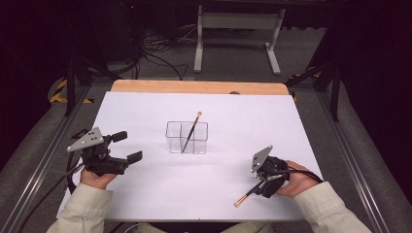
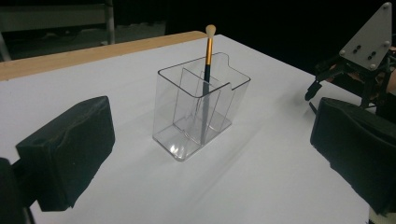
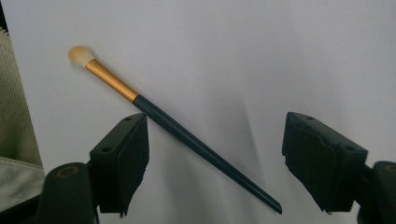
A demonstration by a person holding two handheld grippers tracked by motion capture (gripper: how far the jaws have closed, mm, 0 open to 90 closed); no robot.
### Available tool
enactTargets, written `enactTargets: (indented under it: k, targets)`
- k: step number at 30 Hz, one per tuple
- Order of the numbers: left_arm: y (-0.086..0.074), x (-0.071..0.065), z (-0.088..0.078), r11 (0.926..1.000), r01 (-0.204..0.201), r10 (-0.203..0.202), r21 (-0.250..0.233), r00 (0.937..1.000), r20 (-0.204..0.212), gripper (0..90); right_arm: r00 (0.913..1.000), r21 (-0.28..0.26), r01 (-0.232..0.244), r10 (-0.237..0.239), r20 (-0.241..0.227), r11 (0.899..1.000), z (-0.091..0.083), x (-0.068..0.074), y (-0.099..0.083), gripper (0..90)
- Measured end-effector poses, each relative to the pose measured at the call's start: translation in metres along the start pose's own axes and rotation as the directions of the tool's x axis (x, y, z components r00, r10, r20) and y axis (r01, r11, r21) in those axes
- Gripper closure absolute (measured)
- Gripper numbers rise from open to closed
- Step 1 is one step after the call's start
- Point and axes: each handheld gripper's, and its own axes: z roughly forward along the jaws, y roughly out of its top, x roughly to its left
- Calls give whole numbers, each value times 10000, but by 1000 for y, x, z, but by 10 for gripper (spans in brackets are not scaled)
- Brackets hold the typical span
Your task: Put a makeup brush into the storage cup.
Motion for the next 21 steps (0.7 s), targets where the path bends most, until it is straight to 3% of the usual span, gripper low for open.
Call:
enactTargets:
  k: [13, 21]
  targets:
    - [0, 1, 0, 10000, 34, -34, 25, 10000, 1, 7, 9999, 409, 144, -142, -34, 9991, 7, 1, 0, 278]
    - [0, 1, 0, 10000, 44, -44, 12, 10000, 10, 7, 9990, 631, 406, -393, -222, 9972, 11, 2, 1, 415]
